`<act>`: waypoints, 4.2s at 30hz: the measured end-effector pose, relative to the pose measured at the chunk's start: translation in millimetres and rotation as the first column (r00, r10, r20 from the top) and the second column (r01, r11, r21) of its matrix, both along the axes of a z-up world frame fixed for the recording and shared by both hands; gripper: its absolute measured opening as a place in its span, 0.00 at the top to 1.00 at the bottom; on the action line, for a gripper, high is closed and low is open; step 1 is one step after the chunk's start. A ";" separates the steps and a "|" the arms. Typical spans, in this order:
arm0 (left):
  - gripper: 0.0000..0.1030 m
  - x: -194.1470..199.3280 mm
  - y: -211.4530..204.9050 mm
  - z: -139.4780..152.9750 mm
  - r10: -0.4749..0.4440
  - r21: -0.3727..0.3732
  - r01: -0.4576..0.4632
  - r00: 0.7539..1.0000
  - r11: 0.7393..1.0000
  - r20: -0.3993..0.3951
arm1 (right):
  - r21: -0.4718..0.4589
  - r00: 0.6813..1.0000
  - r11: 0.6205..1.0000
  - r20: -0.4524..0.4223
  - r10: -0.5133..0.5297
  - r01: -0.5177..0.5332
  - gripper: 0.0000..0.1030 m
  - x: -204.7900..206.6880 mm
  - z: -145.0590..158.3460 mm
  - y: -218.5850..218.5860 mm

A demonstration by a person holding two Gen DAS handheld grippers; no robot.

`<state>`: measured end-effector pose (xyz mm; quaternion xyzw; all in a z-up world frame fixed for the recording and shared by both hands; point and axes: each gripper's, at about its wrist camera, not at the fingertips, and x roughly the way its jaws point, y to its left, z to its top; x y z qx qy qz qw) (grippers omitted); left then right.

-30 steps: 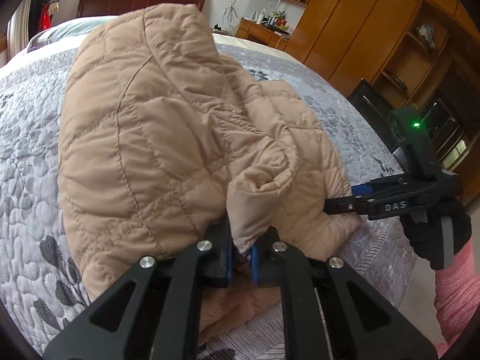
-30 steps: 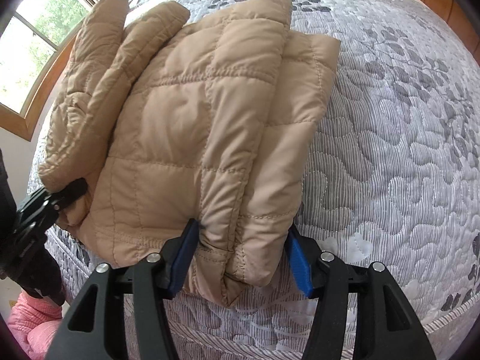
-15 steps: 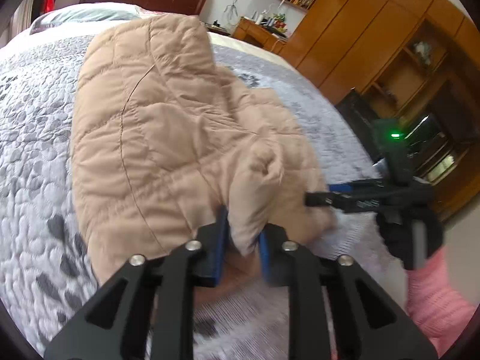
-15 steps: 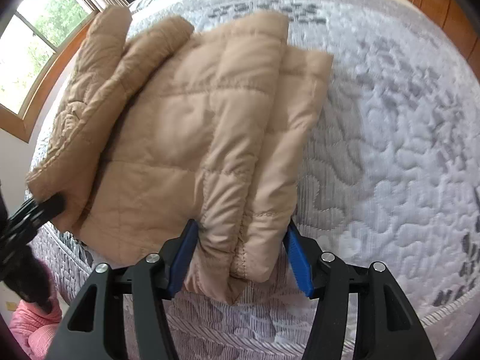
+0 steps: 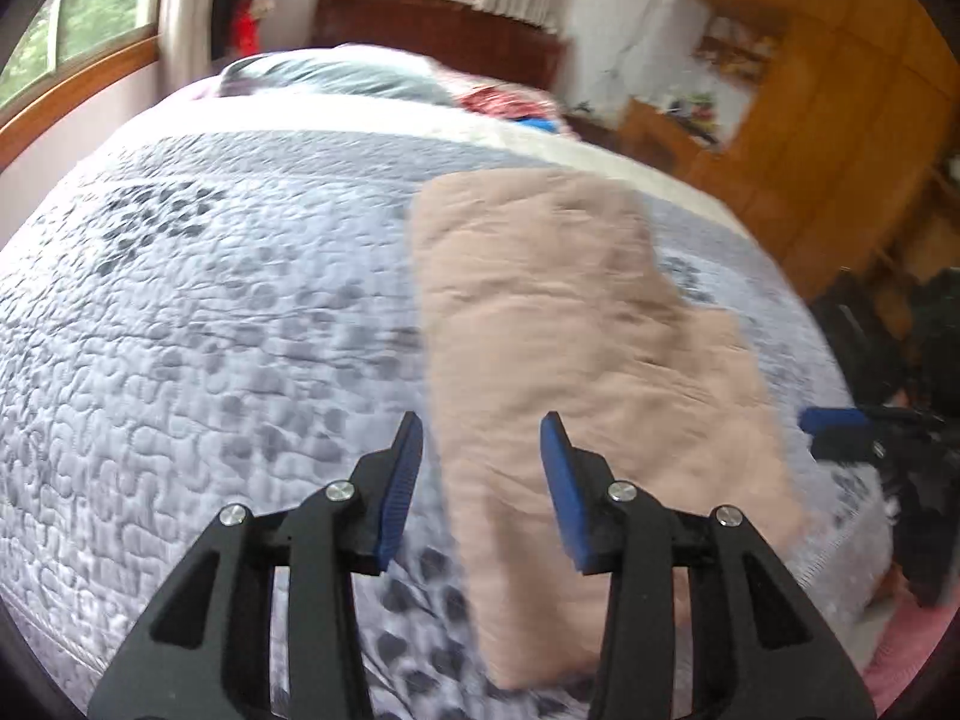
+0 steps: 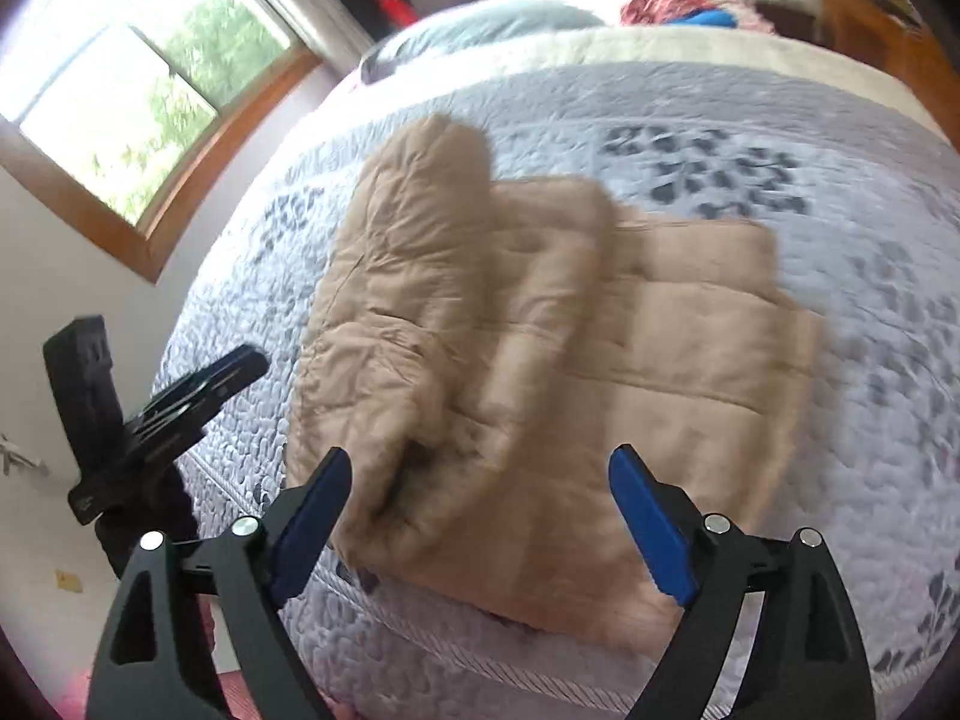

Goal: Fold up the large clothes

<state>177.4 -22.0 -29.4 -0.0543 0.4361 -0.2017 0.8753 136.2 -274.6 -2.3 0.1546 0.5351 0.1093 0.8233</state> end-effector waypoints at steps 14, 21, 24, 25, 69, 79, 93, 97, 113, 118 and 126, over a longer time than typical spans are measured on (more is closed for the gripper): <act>0.61 16.1 -8.4 -28.6 -0.016 -0.013 0.016 0.998 1.000 -0.058 | -0.015 0.982 0.999 -0.184 0.034 -0.038 0.56 62.8 -46.0 46.3; 0.61 10.9 -4.8 -23.1 -0.004 -0.030 0.002 0.998 1.000 -0.055 | -0.108 0.991 0.987 -0.082 0.108 -0.117 0.77 54.2 -23.4 57.3; 0.60 4.4 -8.1 -16.3 -0.006 -0.018 0.005 1.000 1.000 -0.030 | -0.127 0.991 0.984 -0.050 0.120 -0.126 0.78 48.9 -11.3 58.0; 0.60 2.5 -9.2 -14.2 -0.006 -0.015 0.006 1.000 1.000 -0.024 | -0.130 0.992 0.983 -0.044 0.122 -0.127 0.79 50.1 -9.9 55.9; 0.58 -23.2 -113.8 -15.9 -0.223 0.071 0.220 0.974 0.973 0.040 | -0.062 0.995 0.993 0.024 -0.101 0.102 0.81 -30.9 -26.1 -84.7; 0.58 -22.1 -135.4 -52.4 -0.265 0.118 0.263 0.964 0.957 0.001 | 0.055 0.985 0.985 0.051 -0.164 0.161 0.78 -47.5 -93.3 -102.5; 0.57 4.3 -115.9 -10.7 -0.240 -0.005 0.240 0.971 0.971 -0.007 | -0.095 0.965 0.972 0.174 -0.196 0.215 0.49 -62.5 -9.7 -106.2; 0.57 19.0 -130.0 2.9 -0.222 -0.028 0.222 0.975 0.975 0.005 | -0.097 0.969 0.976 0.176 -0.174 0.193 0.36 -21.7 8.5 -112.4; 0.58 25.9 -164.5 -9.7 -0.220 0.041 0.219 0.974 0.975 0.050 | 0.049 0.979 0.983 0.092 -0.181 0.177 0.90 31.2 -23.0 -137.0; 0.58 20.9 -176.5 -11.4 -0.263 0.055 0.260 0.963 0.964 0.055 | 0.035 0.974 0.976 0.069 -0.216 0.214 0.90 24.2 -41.2 -147.5; 0.57 31.7 -188.4 -38.1 -0.290 0.075 0.290 0.957 0.954 -0.004 | 0.053 0.974 0.973 0.019 -0.225 0.223 0.89 36.7 -90.4 -148.1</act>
